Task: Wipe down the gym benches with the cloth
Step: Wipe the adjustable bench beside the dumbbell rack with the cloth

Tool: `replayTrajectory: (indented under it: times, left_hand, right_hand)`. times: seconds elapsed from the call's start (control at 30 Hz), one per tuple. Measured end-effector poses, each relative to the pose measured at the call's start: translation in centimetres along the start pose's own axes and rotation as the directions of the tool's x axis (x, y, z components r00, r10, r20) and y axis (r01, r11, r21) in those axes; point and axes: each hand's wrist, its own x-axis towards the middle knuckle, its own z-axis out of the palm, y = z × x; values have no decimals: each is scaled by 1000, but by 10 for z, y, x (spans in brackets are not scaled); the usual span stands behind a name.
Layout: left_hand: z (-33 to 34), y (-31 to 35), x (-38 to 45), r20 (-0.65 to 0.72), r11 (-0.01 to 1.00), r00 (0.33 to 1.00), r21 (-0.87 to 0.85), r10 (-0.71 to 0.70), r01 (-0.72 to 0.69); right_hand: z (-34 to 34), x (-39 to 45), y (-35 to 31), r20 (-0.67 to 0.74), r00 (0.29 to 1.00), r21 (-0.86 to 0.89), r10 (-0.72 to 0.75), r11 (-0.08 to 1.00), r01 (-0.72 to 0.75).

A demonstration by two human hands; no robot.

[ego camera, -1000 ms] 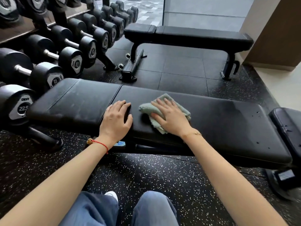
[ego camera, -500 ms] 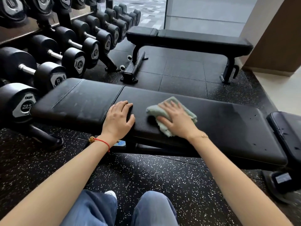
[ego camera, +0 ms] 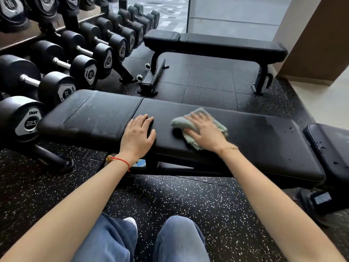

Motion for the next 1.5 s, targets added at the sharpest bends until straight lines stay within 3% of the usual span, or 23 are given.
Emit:
replayTrajectory:
  times: [0.1, 0.23, 0.47, 0.63, 0.8, 1.1, 1.23, 1.37, 1.5]
  left_hand:
    - [0, -1, 0, -11, 1000, 1000, -12, 8, -8]
    - [0, -4, 2, -1, 1000, 1000, -11, 21, -21]
    - [0, -6, 3, 32, 999, 999, -18, 27, -27]
    - [-2, -6, 2, 40, 998, 999, -52, 24, -22]
    - [-12, -18, 1, 2, 999, 999, 18, 48, -48]
    - [-30, -65, -3, -18, 986, 988, 61, -155, 156]
    - [-28, -72, -3, 7, 978, 980, 66, -198, 197]
    - [-28, -79, -3, 8, 985, 986, 48, -167, 167]
    - [-28, -83, -5, 6, 990, 991, 43, -133, 133]
  right_hand:
    - [-1, -54, -9, 21, 986, 55, -164, 985, 162]
    - [-16, -100, 22, -32, 994, -2, -109, 994, 109]
    - [16, -60, -35, -43, 962, -183, -271, 948, 259]
    - [6, -82, -17, -70, 950, -179, -304, 941, 288]
    - [-10, -118, 28, -145, 970, -163, -198, 971, 174]
    - [35, -24, -86, 25, 949, -177, -315, 933, 314]
    - [26, -33, -70, -2, 931, -150, -364, 921, 360]
    - [9, -48, -24, -11, 952, -65, -305, 951, 304]
    - [8, 5, -16, -12, 992, 21, -122, 992, 123]
